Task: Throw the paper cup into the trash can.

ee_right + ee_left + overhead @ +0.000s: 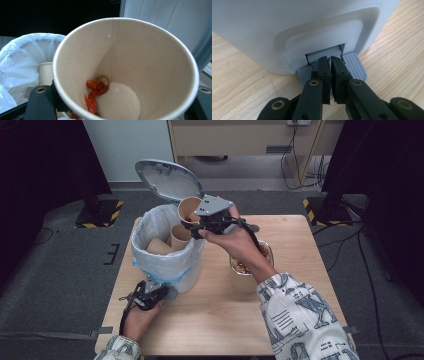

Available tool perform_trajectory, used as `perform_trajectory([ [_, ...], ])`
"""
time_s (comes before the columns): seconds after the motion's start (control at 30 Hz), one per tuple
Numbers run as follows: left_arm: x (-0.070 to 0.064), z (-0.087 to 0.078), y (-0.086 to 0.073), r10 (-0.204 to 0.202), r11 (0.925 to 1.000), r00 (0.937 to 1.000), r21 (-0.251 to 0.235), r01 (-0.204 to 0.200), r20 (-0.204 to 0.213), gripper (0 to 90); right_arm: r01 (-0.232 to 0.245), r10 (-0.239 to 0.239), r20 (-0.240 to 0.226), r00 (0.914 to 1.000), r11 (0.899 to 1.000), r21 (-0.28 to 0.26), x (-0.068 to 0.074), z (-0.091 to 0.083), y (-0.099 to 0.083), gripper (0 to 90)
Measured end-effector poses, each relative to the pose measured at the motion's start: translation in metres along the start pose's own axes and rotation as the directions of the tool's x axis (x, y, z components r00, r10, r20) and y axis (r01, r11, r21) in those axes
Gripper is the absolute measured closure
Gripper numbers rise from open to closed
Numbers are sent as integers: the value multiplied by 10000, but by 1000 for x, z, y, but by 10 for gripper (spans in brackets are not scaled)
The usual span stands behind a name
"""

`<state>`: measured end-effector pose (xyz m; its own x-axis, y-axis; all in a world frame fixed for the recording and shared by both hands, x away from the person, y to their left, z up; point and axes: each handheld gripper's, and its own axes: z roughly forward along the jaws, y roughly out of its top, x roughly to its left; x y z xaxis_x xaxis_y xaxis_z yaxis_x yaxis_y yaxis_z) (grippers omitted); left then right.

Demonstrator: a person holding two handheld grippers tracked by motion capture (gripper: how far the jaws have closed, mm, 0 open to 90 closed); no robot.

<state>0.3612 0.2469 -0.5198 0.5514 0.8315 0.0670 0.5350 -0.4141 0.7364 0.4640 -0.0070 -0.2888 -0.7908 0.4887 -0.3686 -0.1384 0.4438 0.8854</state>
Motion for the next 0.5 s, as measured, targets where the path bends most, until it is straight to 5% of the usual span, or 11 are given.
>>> perform_trajectory([
  [0.5,0,0,0,-16,10000,10000,-2,16,5,855,6,-5,-79,10000,10000,98,-1,8,4,279],
])
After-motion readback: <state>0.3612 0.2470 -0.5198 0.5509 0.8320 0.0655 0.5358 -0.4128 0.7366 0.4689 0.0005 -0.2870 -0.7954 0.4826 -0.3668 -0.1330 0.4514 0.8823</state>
